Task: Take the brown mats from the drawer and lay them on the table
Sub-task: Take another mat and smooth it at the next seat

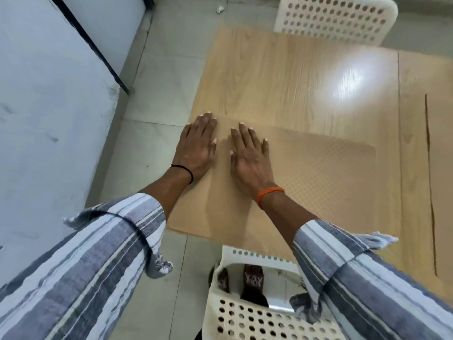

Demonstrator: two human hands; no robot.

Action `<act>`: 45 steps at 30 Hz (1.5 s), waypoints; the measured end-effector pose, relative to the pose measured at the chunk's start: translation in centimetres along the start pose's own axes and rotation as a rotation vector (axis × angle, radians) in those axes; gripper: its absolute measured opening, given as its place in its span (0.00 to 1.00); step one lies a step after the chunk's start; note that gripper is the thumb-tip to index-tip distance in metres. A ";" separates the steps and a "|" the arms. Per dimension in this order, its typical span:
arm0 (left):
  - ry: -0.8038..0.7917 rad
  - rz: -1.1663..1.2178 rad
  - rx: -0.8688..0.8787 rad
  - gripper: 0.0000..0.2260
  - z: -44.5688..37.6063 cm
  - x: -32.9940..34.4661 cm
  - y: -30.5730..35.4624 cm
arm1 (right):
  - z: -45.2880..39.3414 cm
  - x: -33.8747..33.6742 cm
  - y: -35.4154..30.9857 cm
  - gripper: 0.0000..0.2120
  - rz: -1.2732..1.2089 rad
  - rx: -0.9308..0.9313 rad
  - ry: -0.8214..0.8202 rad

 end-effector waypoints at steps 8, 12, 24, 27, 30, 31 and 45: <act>0.056 0.020 -0.032 0.25 -0.2 0.2 -0.3 | -4.4 2.8 0.5 0.28 0.096 -0.034 0.056; 0.002 0.028 -0.046 0.26 -0.5 0.7 -0.6 | -4.8 3.2 1.0 0.29 0.146 -0.057 0.063; -0.023 0.027 -0.072 0.26 -0.2 1.0 -0.5 | -5.2 2.9 1.1 0.30 0.135 -0.102 0.014; -0.025 0.022 -0.075 0.26 -0.2 0.9 -0.5 | -5.1 2.9 1.1 0.30 0.136 -0.102 0.009; -0.021 0.021 -0.076 0.26 -0.2 0.9 -0.5 | -5.1 2.9 1.2 0.31 0.143 -0.105 0.008; -0.019 0.021 -0.078 0.26 -0.2 0.9 -0.5 | -5.0 2.8 1.5 0.31 0.142 -0.110 0.004; 0.010 -0.007 -0.085 0.25 -0.4 0.6 -0.2 | 4.5 -7.6 18.8 0.36 0.149 0.273 0.169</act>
Point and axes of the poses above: each hand's wrist, its own z-axis away from the middle knuckle, its own x-axis out of the palm, y = z × x, the point moved 5 cm from there along -z, towards the middle knuckle, and after that the axes turned 7 degrees about -z, right-handed, at the moved point
